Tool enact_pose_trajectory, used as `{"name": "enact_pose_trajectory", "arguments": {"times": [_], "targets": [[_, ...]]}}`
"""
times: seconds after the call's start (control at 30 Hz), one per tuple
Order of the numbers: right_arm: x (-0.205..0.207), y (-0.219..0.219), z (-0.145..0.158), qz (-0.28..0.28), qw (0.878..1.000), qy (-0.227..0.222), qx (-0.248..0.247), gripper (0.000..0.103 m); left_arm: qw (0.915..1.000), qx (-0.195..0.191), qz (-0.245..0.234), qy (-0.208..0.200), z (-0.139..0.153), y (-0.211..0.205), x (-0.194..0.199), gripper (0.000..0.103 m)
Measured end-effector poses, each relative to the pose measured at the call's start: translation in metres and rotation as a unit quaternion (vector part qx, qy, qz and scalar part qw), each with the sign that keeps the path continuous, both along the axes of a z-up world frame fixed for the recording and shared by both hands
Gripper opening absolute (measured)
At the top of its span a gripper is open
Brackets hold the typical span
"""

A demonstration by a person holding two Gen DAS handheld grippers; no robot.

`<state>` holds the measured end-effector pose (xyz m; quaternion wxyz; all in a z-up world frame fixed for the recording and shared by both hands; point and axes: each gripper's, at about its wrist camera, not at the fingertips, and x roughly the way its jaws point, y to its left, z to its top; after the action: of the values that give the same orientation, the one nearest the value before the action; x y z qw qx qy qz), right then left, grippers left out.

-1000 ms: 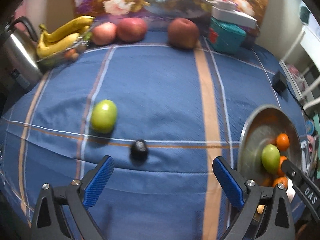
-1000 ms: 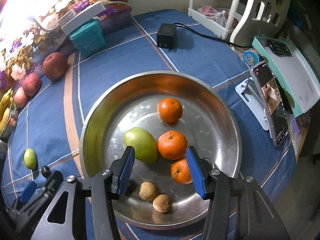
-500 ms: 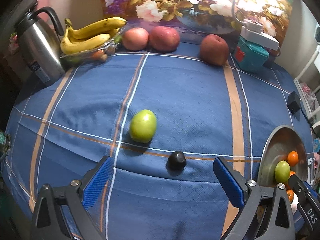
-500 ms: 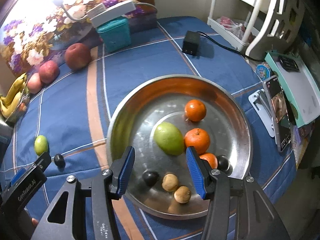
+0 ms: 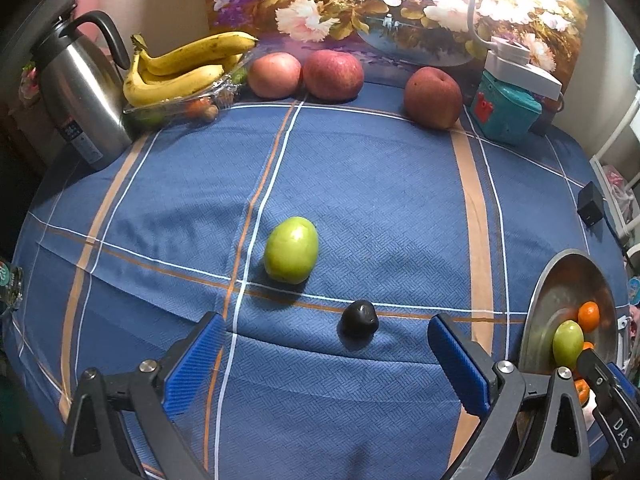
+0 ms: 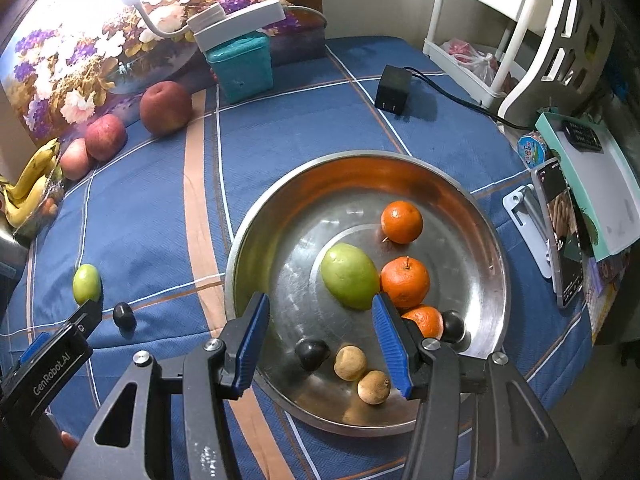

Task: Organize fruits
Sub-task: 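Move both open grippers back from the bowl toward the green apple and dark plum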

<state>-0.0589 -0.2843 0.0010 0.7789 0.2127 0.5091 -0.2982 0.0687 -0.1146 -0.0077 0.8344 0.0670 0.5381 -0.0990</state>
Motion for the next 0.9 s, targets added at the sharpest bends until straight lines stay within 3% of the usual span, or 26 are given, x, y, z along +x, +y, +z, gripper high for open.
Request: {"name": "enact_pose_trajectory", "arguments": {"times": [0.1, 0.17, 0.33, 0.5, 0.9], "targets": [[0.0002, 0.0003, -0.0006, 0.002, 1.0, 0.002, -0.003, 0.055, 1.0, 0.001, 0.001, 0.0, -0.0005, 0.0004, 0.0003, 0.103], [0.0008, 0.0006, -0.0017, 0.003, 1.0, 0.004, -0.005, 0.071, 1.0, 0.003, 0.001, 0.0, -0.0008, 0.0003, 0.0004, 0.103], [0.0017, 0.0022, -0.0001, 0.009, 1.0, -0.001, -0.009, 0.074, 0.9999, 0.01, 0.0, -0.009, -0.001, 0.0009, -0.0006, 0.103], [0.0053, 0.006, 0.0002, 0.022, 0.999, 0.009, -0.031, 0.091, 0.9999, 0.002, -0.006, -0.01, -0.0002, 0.0013, -0.0007, 0.103], [0.0087, 0.0099, -0.002, 0.032, 0.999, 0.013, -0.035, 0.092, 0.9994, -0.011, -0.031, -0.014, 0.0021, -0.0074, -0.0036, 0.103]]}}
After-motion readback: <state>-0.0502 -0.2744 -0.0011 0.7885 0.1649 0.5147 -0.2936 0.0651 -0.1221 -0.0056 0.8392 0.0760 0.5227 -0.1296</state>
